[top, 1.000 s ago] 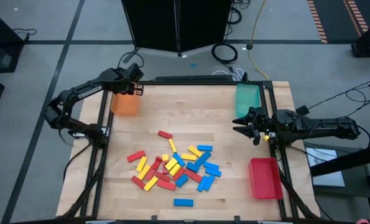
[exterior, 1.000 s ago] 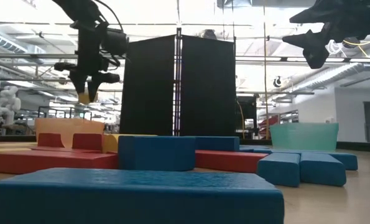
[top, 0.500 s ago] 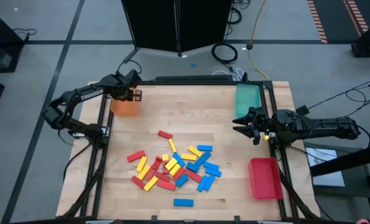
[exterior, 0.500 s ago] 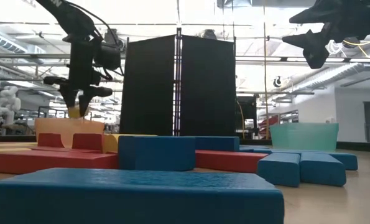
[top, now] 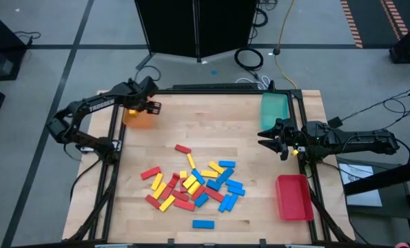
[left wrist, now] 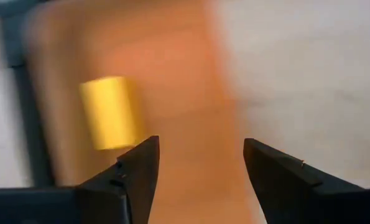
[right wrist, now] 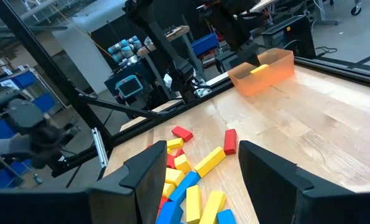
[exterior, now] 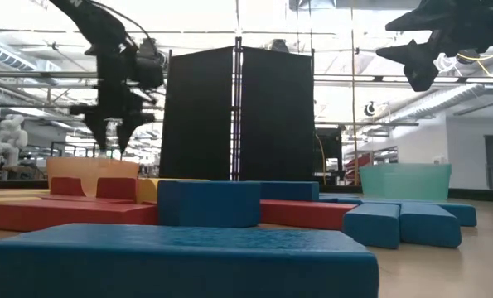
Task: Sort blocks
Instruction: Put the yellow block into the orange bin
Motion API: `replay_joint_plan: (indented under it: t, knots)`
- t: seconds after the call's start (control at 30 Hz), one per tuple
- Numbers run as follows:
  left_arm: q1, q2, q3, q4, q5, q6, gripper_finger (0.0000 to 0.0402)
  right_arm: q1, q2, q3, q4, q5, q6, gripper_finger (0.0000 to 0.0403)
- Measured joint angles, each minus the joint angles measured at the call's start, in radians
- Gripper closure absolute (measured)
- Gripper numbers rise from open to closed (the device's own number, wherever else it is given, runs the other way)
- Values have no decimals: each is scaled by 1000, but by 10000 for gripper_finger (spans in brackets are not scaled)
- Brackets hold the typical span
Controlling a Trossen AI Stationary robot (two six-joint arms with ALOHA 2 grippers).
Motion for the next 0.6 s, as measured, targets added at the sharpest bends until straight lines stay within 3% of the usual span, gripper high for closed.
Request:
replay_joint_plan:
  t: [0.1, 0.27, 0.47, 0.6]
  knots:
    - [-56, 0, 52, 14, 76, 92, 171, 0, 0, 0, 0, 0, 0, 209]
    - [-186, -1, 139, 40, 152, 400, 170, 0, 0, 0, 0, 0, 0, 209]
    - [-394, 4, 158, 150, 224, 719, 170, 0, 0, 0, 0, 23, 0, 209]
    - [-503, 34, 158, 157, 252, 813, 169, 0, 0, 0, 0, 21, 29, 209]
